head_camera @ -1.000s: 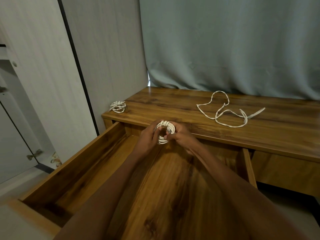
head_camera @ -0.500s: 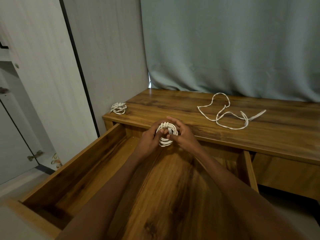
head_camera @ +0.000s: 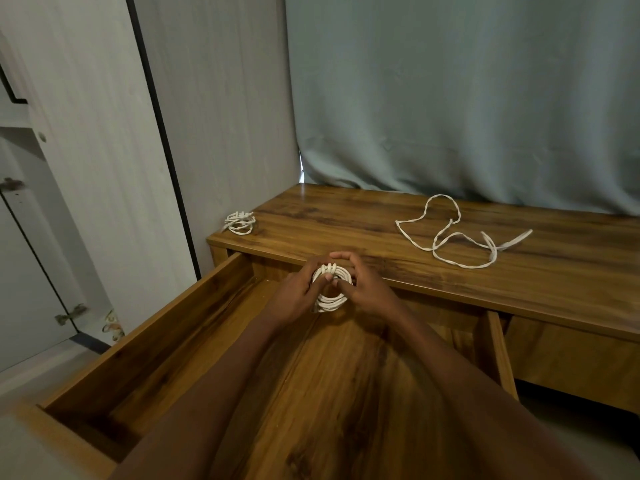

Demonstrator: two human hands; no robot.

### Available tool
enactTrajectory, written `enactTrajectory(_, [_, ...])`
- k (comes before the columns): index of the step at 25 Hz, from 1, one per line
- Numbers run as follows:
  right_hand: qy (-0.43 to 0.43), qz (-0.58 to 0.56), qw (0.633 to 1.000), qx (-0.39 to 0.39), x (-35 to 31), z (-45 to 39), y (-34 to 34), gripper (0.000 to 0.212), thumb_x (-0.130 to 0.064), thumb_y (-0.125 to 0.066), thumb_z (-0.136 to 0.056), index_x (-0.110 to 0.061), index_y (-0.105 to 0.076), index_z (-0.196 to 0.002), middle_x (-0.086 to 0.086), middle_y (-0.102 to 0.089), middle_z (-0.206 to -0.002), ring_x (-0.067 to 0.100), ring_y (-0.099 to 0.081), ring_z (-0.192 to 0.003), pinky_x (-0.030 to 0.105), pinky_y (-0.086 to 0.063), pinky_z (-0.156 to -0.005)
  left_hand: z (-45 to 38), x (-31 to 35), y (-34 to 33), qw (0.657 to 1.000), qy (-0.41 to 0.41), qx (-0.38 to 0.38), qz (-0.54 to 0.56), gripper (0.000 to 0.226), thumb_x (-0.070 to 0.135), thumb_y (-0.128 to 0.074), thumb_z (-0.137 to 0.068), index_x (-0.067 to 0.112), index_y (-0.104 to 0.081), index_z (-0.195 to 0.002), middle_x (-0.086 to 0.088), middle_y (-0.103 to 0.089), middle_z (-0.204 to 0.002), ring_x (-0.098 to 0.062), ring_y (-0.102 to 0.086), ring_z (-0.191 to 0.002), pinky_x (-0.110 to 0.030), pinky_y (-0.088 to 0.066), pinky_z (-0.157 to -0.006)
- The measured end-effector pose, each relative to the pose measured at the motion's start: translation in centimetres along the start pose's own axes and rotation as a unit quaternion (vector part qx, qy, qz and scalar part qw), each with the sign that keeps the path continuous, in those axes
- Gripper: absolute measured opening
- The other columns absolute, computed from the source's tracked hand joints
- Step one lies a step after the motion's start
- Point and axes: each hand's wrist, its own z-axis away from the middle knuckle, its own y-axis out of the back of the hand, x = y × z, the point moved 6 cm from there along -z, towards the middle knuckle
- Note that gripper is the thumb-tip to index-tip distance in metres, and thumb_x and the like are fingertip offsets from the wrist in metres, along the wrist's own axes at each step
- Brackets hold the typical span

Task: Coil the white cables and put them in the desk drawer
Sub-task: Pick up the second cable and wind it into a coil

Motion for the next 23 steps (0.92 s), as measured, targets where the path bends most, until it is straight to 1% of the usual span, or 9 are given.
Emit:
enactTrajectory(2, [0.006, 0.036, 0.999, 0.001, 0.4, -0.1, 0.0, 0.041, -0.023, -0.064, -0.096, -0.033, -0.049, -0.133, -0.007, -0.072, -0.118, 0.007, -0.069, -0.105, 0.042, -0.057, -0.091, 0.1, 0.6, -0.1, 0.999, -0.01, 0.007, -0.048, 0.032, 0.05, -0.044, -0.101, 0.03, -0.052, -0.125, 0.01, -0.071, -0.099, -0.007, -0.068, -0.084, -0.034, -0.053, -0.068])
enactTrajectory(4, [-0.01, -0.003, 1.0, 0.003, 0.7, -0.3, 0.0, 0.041, -0.016, -0.063, -0.097, -0.028, -0.05, -0.134, -0.001, -0.073, -0.117, 0.008, -0.071, -0.098, 0.041, -0.058, -0.09, 0.0, 0.8, 0.0, 0.995, -0.009, 0.024, -0.097, 0.032, 0.052, -0.044, -0.1, 0.031, -0.053, -0.122, 0.012, -0.072, -0.094, -0.009, -0.069, -0.08, -0.03, -0.048, -0.063])
enactTrajectory(7, [-0.042, -0.123, 0.992, -0.007, 0.7, -0.4, -0.5, 0.039, -0.006, -0.064, -0.096, -0.017, -0.052, -0.132, 0.009, -0.076, -0.099, 0.012, -0.071, -0.081, 0.033, -0.057, -0.079, -0.1, 0.4, 0.4, 0.988, 0.017, 0.059, -0.144, 0.037, 0.056, -0.038, -0.1, 0.028, -0.054, -0.117, 0.005, -0.073, -0.088, -0.017, -0.069, -0.076, -0.036, -0.052, -0.063])
enactTrajectory(9, [-0.039, -0.189, 0.981, -0.013, 0.3, -0.6, -1.0, 0.027, -0.003, -0.061, -0.097, -0.009, -0.057, -0.123, 0.011, -0.075, -0.088, 0.015, -0.072, -0.076, 0.027, -0.056, -0.075, -0.3, 0.1, 0.9, 0.985, 0.032, 0.084, -0.15, 0.044, 0.058, -0.032, -0.099, 0.023, -0.054, -0.112, -0.002, -0.072, -0.083, -0.023, -0.068, -0.073, -0.039, -0.052, -0.062])
enactTrajectory(11, [-0.05, -0.235, 0.971, -0.016, -0.1, -0.8, -1.1, 0.02, 0.0, -0.058, -0.097, -0.004, -0.062, -0.116, 0.014, -0.074, -0.083, 0.017, -0.072, -0.075, 0.026, -0.056, -0.075, -0.3, 0.1, 1.1, 0.984, 0.041, 0.099, -0.142, 0.049, 0.061, -0.027, -0.097, 0.022, -0.055, -0.104, -0.003, -0.07, -0.077, -0.023, -0.066, -0.068, -0.04, -0.052, -0.06])
enactTrajectory(13, [-0.073, -0.251, 0.965, -0.029, -0.2, -0.7, -1.0, 0.022, 0.004, -0.055, -0.095, -0.004, -0.065, -0.113, 0.015, -0.075, -0.084, 0.019, -0.072, -0.076, 0.027, -0.057, -0.077, -0.4, 0.1, 1.0, 0.985, 0.048, 0.103, -0.126, 0.052, 0.063, -0.025, -0.097, 0.023, -0.057, -0.098, -0.002, -0.067, -0.073, -0.021, -0.065, -0.065, -0.042, -0.052, -0.059])
enactTrajectory(16, [-0.089, -0.227, 0.968, -0.05, 0.5, -0.7, -0.8, 0.026, 0.006, -0.054, -0.089, -0.007, -0.071, -0.105, 0.012, -0.077, -0.088, 0.02, -0.072, -0.081, 0.031, -0.055, -0.084, -0.3, 0.3, 0.9, 0.988, 0.058, 0.1, -0.105, 0.054, 0.064, -0.025, -0.098, 0.026, -0.062, -0.09, 0.002, -0.068, -0.071, -0.016, -0.064, -0.065, -0.041, -0.053, -0.061])
enactTrajectory(19, [-0.084, -0.17, 0.981, -0.05, 1.1, -0.9, -0.6, 0.024, -0.001, -0.06, -0.082, -0.013, -0.075, -0.096, 0.014, -0.075, -0.094, 0.025, -0.068, -0.09, 0.036, -0.051, -0.087, -0.4, 0.2, 0.9, 0.988, 0.08, 0.085, -0.098, 0.058, 0.061, -0.029, -0.1, 0.024, -0.064, -0.073, 0.003, -0.068, -0.067, -0.012, -0.064, -0.064, -0.037, -0.052, -0.064])
enactTrajectory(23, [-0.049, -0.05, 0.994, -0.081, 1.2, -0.6, -0.8, 0.017, 0.001, -0.067, -0.089, -0.004, -0.068, -0.105, 0.006, -0.071, -0.096, 0.012, -0.066, -0.086, 0.027, -0.051, -0.08, -0.3, -0.3, 0.5, 0.989, 0.12, 0.039, -0.082, 0.058, 0.059, -0.035, -0.1, 0.025, -0.057, -0.058, 0.003, -0.063, -0.059, -0.011, -0.062, -0.061, -0.031, -0.043, -0.057])
